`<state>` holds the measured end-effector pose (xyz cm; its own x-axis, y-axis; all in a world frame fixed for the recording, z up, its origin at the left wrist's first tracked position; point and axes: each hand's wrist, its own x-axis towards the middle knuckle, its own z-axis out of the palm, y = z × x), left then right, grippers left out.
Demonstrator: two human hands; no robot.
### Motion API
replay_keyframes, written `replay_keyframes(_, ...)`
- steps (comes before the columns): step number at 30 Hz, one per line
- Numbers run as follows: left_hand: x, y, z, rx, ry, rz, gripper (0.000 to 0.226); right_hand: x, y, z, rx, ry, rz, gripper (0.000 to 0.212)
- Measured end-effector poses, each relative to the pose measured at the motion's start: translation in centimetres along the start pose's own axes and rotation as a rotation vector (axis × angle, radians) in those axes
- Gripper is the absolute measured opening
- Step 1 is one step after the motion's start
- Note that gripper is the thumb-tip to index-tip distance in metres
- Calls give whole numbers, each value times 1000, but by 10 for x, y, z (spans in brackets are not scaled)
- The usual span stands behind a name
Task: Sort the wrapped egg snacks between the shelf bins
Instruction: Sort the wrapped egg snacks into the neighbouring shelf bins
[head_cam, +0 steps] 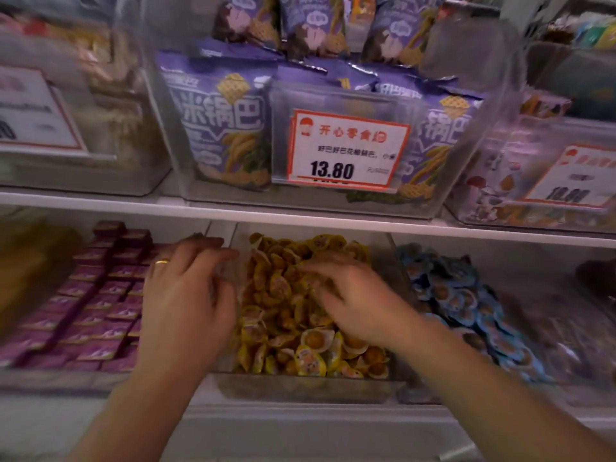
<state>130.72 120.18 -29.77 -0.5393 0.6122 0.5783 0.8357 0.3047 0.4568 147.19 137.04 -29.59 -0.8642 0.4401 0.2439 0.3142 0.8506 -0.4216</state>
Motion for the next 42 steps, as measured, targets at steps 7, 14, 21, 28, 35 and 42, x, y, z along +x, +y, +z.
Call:
replay_keyframes(7, -10, -19, 5, 31, -201, -43, 27, 97, -6, 97, -447, -450, -45, 58)
replay_keyframes(14, -5, -28, 2, 10, -229, 5, 34, 68, 18, 73, -603, -537, -130, 56)
replay_keyframes(21, -7, -25, 3, -14, -229, -25, 33, 17, 8, 43, -684, -471, 178, 49)
replay_keyframes(28, -8, -21, 8, -42, -161, -43, 34, 66, -5, 39, -471, -171, 112, 52)
replay_keyframes(35, -11, -23, 14, -36, -110, -53, 34, 129, 31, 92, -321, -381, 256, 68)
replay_keyframes(42, -11, -26, 16, -29, -75, -15, 32, 74, -3, 72, -256, -527, 123, 72)
